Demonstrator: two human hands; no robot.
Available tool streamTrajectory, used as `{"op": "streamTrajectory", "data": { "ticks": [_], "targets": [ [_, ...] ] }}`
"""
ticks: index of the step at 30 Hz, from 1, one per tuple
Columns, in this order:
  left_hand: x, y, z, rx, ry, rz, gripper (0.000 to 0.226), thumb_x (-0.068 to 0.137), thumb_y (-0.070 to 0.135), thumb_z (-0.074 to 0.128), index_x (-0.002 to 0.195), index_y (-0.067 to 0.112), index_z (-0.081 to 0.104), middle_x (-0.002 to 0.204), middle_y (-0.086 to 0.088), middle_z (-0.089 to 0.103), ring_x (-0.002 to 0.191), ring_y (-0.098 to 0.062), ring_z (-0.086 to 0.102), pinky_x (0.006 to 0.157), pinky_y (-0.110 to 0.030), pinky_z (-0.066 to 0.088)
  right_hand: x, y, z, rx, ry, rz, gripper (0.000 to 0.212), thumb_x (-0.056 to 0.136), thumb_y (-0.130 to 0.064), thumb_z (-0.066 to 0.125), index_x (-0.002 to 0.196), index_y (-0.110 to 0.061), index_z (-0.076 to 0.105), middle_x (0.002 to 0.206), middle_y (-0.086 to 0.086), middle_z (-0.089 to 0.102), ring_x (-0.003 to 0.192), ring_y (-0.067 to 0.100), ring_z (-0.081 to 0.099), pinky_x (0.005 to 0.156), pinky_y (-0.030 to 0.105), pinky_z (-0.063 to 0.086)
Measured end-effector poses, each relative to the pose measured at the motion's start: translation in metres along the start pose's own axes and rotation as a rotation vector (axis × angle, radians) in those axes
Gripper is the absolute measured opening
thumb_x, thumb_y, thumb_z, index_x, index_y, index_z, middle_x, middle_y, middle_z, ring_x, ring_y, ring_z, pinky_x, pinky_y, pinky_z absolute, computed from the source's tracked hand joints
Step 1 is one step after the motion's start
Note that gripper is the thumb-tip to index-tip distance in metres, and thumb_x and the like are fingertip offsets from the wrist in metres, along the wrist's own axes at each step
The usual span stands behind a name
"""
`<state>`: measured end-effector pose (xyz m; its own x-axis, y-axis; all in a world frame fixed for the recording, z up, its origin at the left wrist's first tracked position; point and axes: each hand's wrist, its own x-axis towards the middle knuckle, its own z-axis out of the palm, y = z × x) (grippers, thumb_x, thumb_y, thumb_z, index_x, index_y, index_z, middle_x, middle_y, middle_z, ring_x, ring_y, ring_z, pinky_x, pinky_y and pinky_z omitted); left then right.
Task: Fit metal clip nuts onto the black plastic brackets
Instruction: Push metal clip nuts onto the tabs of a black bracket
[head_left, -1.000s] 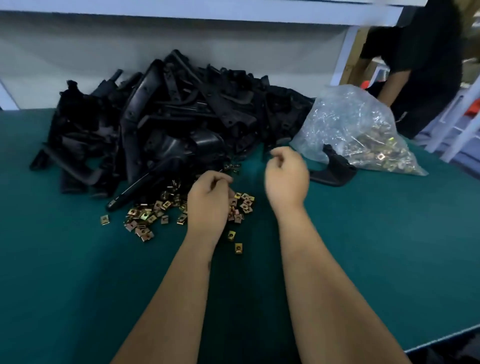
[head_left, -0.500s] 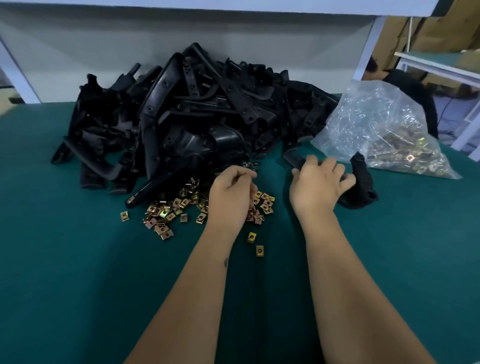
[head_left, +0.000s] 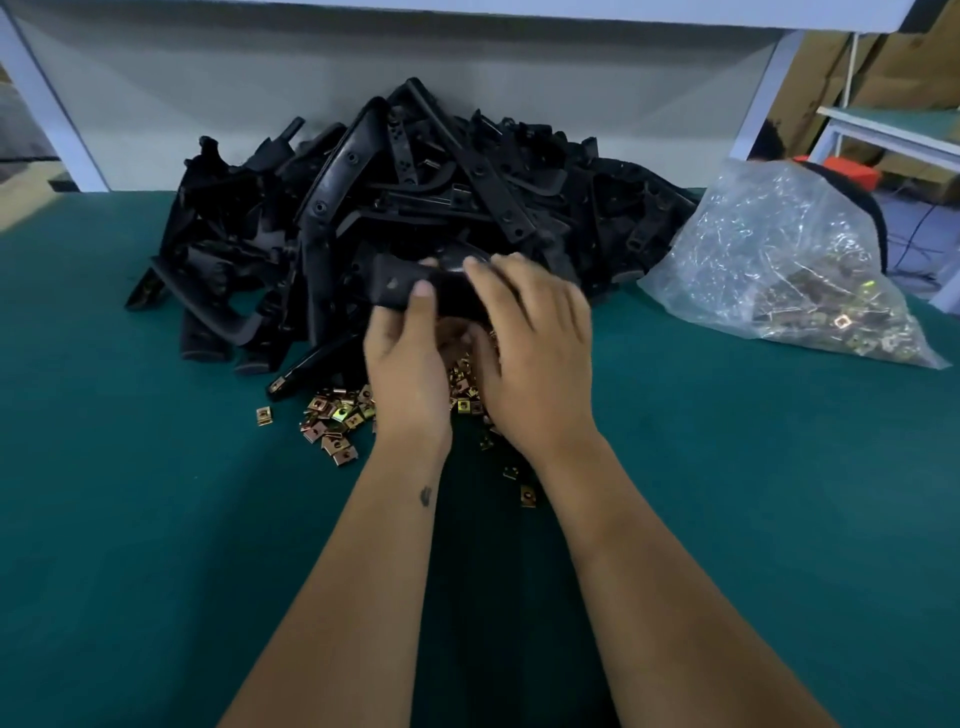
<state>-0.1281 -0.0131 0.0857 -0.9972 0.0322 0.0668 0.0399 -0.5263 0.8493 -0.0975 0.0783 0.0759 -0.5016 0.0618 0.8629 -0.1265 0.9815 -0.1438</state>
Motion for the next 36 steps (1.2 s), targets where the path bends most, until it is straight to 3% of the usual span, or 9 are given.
{"op": "streamTrajectory", "data": {
  "ticks": [5,7,10,14,17,23,26,32,36],
  "targets": [
    [0.010,0.011,-0.012,-0.021,0.140,0.127,0.016,0.104,0.028,0.050,0.107,0.028,0.066,0.108,-0.001,0.073,0.091,-0.017,0.072,0.067,-0.022,0.054,0.004,0.002,-0.005,0.283,0.103,0.512,0.056,0.090,-0.025,0.067,0.142,-0.018,0.048,0.135,0.004,0.042,0.120,0.012,0.043,0.106,0.032,0.037],
    [0.011,0.012,-0.012,-0.014,0.156,0.107,0.016,0.103,0.030,0.052,0.099,0.026,0.067,0.095,0.000,0.072,0.080,-0.012,0.068,0.066,-0.022,0.051,0.006,0.009,-0.007,0.620,-0.067,0.772,0.041,0.093,-0.030,0.063,0.133,-0.024,0.057,0.125,-0.008,0.053,0.108,0.000,0.053,0.092,0.016,0.045],
    [0.010,0.013,-0.011,-0.015,0.144,0.085,0.017,0.102,0.033,0.054,0.091,0.030,0.067,0.088,0.007,0.068,0.085,-0.012,0.063,0.073,-0.024,0.050,0.009,0.015,-0.009,1.020,-0.144,1.031,0.016,0.092,-0.017,0.067,0.108,-0.018,0.071,0.088,-0.004,0.068,0.066,0.006,0.060,0.059,0.018,0.047],
    [0.008,0.011,-0.010,0.000,-0.120,-0.018,0.020,0.100,0.023,0.057,0.112,0.037,0.065,0.122,0.004,0.070,0.115,-0.017,0.065,0.094,-0.031,0.052,0.010,0.015,-0.012,1.319,-0.200,1.083,0.010,0.090,-0.010,0.068,0.099,-0.011,0.071,0.086,0.004,0.066,0.056,0.012,0.057,0.057,0.023,0.045],
    [0.002,0.005,-0.004,0.090,-0.164,-0.056,0.017,0.097,0.012,0.061,0.113,0.017,0.065,0.120,-0.009,0.070,0.115,-0.025,0.065,0.101,-0.041,0.050,0.010,0.008,-0.013,1.441,-0.259,1.032,0.008,0.092,-0.011,0.065,0.091,-0.014,0.072,0.073,-0.003,0.068,0.052,0.012,0.056,0.050,0.020,0.043],
    [0.009,0.005,-0.009,0.010,-0.019,-0.061,0.026,0.102,0.009,0.053,0.128,0.005,0.057,0.127,-0.012,0.065,0.114,-0.027,0.065,0.085,-0.033,0.059,0.007,0.015,-0.009,0.778,-0.126,1.006,0.017,0.094,-0.020,0.061,0.082,-0.022,0.074,0.070,-0.011,0.068,0.056,0.004,0.055,0.056,0.021,0.046],
    [0.011,0.006,-0.011,-0.056,0.003,-0.084,0.020,0.102,0.008,0.053,0.120,0.011,0.058,0.127,-0.010,0.064,0.114,-0.027,0.065,0.078,-0.030,0.058,0.002,0.019,-0.008,0.445,-0.275,0.906,0.018,0.093,-0.023,0.057,0.083,-0.029,0.071,0.071,-0.015,0.066,0.060,-0.001,0.056,0.064,0.029,0.050],
    [0.009,0.005,-0.010,-0.073,-0.010,-0.120,0.009,0.100,0.007,0.055,0.101,0.015,0.058,0.115,-0.009,0.067,0.111,-0.027,0.066,0.076,-0.030,0.058,-0.003,0.011,0.000,0.203,-0.441,0.617,0.019,0.094,-0.025,0.057,0.102,-0.022,0.073,0.104,-0.004,0.063,0.103,0.016,0.053,0.076,0.029,0.042],
    [0.009,0.003,-0.008,-0.067,-0.022,-0.132,0.010,0.100,0.005,0.054,0.103,0.015,0.058,0.113,-0.008,0.067,0.110,-0.026,0.066,0.077,-0.030,0.059,-0.007,0.009,0.005,0.064,-0.577,0.464,0.031,0.092,-0.033,0.062,0.114,-0.012,0.069,0.112,0.007,0.060,0.110,0.027,0.048,0.090,0.036,0.043]
  ]
}}
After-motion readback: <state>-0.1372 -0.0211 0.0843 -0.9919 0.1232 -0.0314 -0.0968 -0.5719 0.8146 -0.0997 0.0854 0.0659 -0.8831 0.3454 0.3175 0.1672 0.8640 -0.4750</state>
